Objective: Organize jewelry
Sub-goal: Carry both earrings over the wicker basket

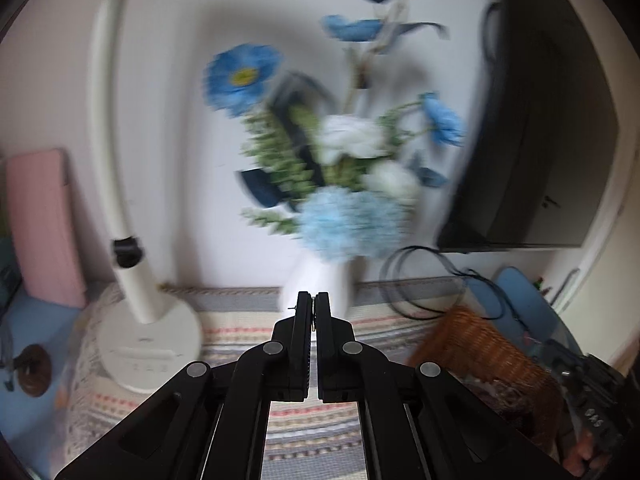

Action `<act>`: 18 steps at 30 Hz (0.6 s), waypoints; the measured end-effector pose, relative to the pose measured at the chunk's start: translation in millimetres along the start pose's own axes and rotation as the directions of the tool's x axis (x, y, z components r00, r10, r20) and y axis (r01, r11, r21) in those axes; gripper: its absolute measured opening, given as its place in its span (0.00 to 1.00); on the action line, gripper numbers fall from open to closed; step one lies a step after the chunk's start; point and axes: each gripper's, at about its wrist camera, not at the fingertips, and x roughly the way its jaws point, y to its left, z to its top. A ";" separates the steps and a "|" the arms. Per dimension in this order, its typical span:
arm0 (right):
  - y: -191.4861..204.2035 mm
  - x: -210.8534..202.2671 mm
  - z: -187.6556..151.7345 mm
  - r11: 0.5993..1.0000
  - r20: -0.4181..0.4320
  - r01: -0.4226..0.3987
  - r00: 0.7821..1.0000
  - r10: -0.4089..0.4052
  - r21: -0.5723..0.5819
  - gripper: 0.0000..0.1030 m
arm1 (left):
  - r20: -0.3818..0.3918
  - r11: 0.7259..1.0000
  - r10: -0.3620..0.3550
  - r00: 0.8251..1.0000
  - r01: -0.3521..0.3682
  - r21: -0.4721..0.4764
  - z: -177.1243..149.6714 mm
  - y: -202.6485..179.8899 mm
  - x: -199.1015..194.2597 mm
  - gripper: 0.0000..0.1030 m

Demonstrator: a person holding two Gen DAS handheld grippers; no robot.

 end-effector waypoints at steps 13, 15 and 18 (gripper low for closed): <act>-20.6 5.8 -6.2 0.999 -0.027 0.037 0.999 -0.036 0.035 0.09 | 0.039 0.908 -0.195 0.980 0.195 -0.372 -26.4 51.7 -2.7 0.02; -24.0 6.1 -6.2 0.998 -0.026 0.043 0.999 -0.042 0.045 0.09 | 0.039 0.895 -0.223 0.974 0.221 -0.387 -22.6 45.4 2.2 0.02; -31.1 4.5 -7.7 0.997 -0.027 0.055 0.998 -0.054 0.060 0.09 | 0.026 0.899 -0.265 0.964 0.257 -0.355 -15.5 23.8 9.4 0.02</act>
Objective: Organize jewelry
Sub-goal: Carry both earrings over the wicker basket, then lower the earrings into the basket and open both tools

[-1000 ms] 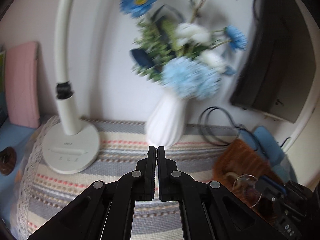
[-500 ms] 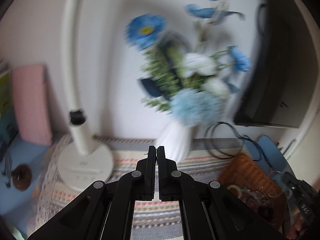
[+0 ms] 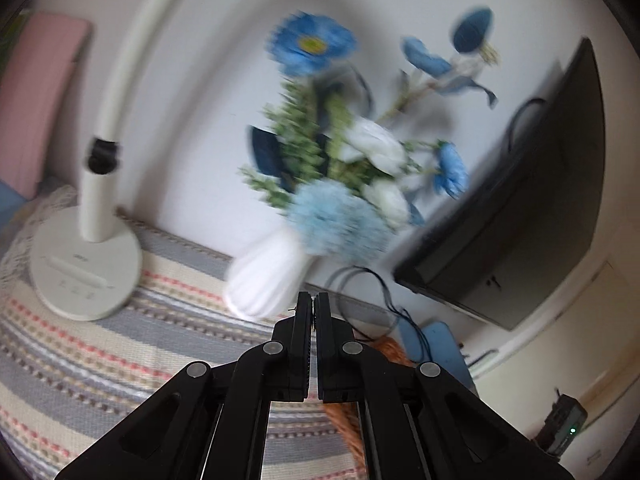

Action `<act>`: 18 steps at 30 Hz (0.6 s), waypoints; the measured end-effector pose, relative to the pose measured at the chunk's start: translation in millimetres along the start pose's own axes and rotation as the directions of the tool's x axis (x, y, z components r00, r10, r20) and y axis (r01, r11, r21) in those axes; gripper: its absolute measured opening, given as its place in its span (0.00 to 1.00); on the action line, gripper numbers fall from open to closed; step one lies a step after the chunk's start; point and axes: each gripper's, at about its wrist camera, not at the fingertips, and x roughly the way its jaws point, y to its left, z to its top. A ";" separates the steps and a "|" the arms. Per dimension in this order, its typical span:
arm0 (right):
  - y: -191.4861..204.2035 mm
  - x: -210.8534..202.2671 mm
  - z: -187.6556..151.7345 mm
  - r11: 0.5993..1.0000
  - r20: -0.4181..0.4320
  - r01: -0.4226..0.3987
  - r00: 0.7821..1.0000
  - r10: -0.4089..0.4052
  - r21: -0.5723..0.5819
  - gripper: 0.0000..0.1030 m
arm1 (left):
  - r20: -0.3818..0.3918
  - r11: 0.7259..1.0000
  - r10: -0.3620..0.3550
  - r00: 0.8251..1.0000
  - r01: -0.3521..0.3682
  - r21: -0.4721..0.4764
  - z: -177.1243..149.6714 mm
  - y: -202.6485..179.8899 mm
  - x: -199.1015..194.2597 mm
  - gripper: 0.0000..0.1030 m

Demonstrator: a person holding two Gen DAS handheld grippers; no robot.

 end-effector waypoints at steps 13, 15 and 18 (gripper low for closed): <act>-58.5 -2.8 -22.4 0.988 -0.085 0.110 0.991 -0.101 0.111 0.10 | -0.290 0.985 -0.012 0.957 0.061 0.161 -70.0 -93.6 112.3 0.02; -63.6 -1.3 -25.4 0.985 -0.097 0.123 0.989 -0.111 0.119 0.10 | -0.329 0.976 0.019 0.944 0.054 0.213 -83.7 -109.9 127.2 0.02; -68.9 -0.7 -29.4 0.983 -0.109 0.132 0.987 -0.119 0.129 0.10 | -0.352 0.951 0.079 0.933 0.035 0.307 -97.5 -128.2 139.3 0.02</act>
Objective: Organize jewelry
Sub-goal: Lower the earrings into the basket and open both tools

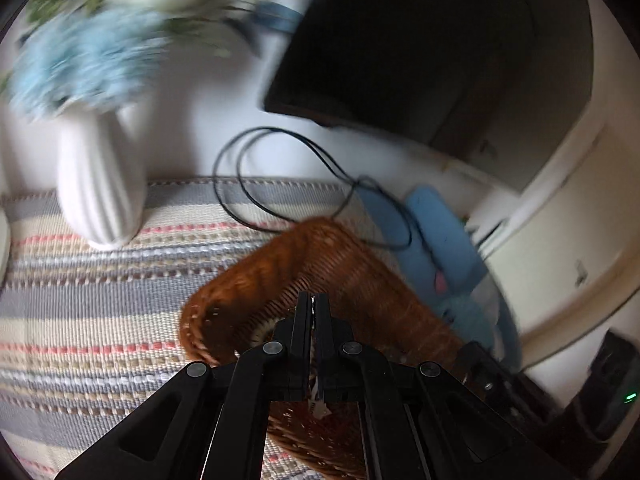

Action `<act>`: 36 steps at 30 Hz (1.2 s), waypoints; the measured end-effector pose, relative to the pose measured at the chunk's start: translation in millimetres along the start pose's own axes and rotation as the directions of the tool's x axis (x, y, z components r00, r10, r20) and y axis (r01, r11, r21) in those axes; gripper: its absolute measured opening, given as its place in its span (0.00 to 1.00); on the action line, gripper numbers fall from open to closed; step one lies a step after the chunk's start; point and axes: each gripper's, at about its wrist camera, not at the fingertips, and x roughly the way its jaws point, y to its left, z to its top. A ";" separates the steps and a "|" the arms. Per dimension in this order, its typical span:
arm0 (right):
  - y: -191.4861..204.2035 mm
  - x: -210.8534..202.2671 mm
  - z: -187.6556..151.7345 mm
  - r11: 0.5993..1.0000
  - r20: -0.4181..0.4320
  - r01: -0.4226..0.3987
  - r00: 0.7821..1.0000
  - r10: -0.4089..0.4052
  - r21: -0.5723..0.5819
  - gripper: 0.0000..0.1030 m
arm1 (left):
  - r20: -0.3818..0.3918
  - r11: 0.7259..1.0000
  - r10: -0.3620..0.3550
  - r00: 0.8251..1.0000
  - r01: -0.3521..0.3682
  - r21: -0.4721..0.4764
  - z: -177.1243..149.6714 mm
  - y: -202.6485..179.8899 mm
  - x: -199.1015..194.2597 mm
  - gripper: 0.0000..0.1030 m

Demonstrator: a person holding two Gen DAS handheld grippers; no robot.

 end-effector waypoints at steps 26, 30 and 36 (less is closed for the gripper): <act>0.3 5.4 -18.3 0.999 -0.076 0.030 0.997 -0.032 -0.023 0.10 | -0.074 0.972 0.139 0.987 -0.122 0.203 -15.0 -65.9 33.7 0.01; -1.4 2.7 -18.1 0.999 -0.080 0.038 0.996 -0.040 -0.016 0.30 | -0.092 0.968 0.102 0.990 -0.078 0.240 -17.9 -72.5 29.1 0.02; 1.0 -10.7 -10.8 0.998 -0.056 0.056 0.997 -0.057 -0.020 0.59 | -0.076 0.971 0.131 0.988 -0.112 0.212 -17.5 -71.9 14.6 0.40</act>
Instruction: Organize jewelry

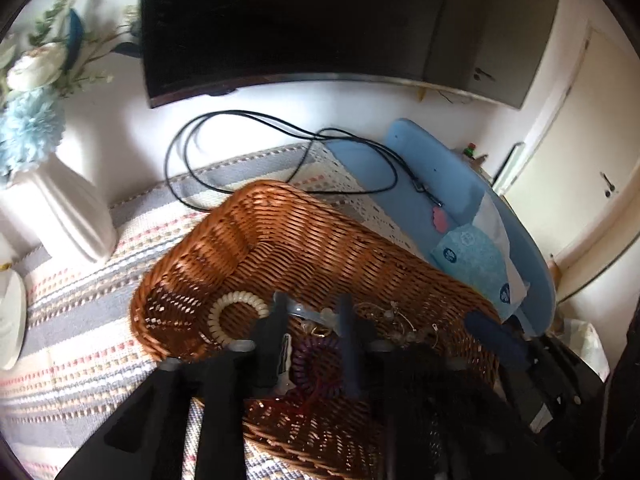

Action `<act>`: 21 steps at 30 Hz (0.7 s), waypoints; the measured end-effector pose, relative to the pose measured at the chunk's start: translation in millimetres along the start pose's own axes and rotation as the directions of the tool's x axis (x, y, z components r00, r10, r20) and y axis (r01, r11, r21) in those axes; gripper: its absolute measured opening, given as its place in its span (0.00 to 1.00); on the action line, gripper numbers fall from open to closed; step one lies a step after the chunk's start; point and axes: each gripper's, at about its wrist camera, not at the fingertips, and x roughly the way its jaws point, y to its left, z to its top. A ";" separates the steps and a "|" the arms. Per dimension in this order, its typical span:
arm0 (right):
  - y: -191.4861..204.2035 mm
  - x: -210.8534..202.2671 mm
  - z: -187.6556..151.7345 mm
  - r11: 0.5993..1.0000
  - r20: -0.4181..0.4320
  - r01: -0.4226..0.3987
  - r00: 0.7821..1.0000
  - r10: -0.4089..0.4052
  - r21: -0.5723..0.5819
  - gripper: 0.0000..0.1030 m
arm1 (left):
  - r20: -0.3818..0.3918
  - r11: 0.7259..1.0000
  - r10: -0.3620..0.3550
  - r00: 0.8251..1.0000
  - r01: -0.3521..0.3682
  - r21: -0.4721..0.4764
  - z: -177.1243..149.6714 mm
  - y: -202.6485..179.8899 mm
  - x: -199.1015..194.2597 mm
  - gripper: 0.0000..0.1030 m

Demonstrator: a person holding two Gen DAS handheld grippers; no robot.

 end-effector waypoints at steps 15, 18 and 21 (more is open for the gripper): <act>-9.3 -45.7 22.4 0.989 -0.251 0.119 0.964 -0.093 0.091 0.73 | -0.068 0.994 0.110 0.992 -0.109 0.017 2.8 -10.3 -76.1 0.59; -13.9 -50.9 21.9 0.980 -0.290 0.171 0.947 -0.136 0.100 0.73 | -0.128 0.990 0.137 0.982 -0.139 -0.006 -3.6 -12.2 -79.5 0.59; -13.1 -58.1 22.5 0.973 -0.290 0.221 0.937 -0.192 0.071 0.73 | -0.178 0.983 0.177 0.968 -0.183 -0.017 -11.2 -13.1 -72.6 0.59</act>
